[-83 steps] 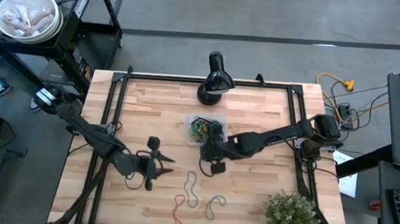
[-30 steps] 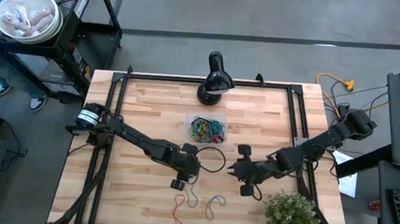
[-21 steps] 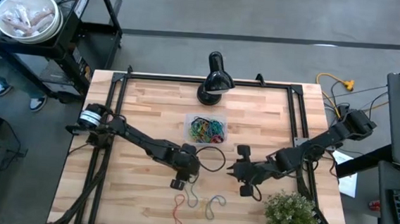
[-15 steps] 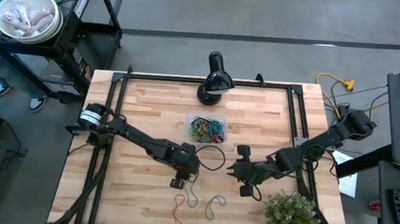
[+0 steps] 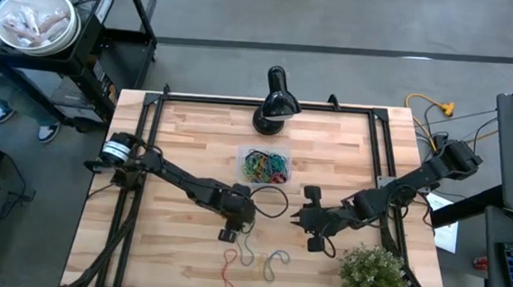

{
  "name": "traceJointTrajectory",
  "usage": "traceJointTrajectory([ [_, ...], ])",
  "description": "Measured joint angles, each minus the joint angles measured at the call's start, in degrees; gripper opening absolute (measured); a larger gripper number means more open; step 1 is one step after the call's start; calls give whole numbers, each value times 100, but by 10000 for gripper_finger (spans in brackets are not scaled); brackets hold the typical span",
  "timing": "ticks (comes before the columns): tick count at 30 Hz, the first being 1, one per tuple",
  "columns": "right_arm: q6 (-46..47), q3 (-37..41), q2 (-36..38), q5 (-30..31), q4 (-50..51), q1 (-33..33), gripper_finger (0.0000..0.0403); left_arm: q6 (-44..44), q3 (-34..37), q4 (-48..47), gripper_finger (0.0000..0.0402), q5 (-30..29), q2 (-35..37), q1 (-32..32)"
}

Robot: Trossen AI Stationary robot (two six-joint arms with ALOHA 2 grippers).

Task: Pick and place rubber bands into bin
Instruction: Put the blue rubber band into the transparent bin

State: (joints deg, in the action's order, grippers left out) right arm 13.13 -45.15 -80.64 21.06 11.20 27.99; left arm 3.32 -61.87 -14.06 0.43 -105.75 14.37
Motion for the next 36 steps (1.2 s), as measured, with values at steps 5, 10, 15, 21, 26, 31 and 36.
traceJointTrajectory([
  [5, 0, 7, 0, 0, 6, 0, 68, 70, 84, 121, 136, -2, -2, 7],
  [10, 0, 7, 0, 0, 4, 0, 68, 92, 167, 359, 136, -10, -145, 20],
  [15, 7, 13, 0, -2, 4, 0, 68, 174, 180, 369, 136, -27, -190, 24],
  [21, 10, 15, 0, 0, 4, 1, 68, 241, 193, 354, 132, -96, -188, 31],
  [26, 13, 15, -3, 0, 6, 0, 68, 358, 215, 353, 82, -164, -225, 51],
  [31, 15, 15, -7, 0, 6, 0, 68, 374, 217, 346, 10, -178, -356, 80],
  [36, 15, 17, -7, 0, 6, 0, 68, 386, 211, 322, 2, -283, -345, 113],
])
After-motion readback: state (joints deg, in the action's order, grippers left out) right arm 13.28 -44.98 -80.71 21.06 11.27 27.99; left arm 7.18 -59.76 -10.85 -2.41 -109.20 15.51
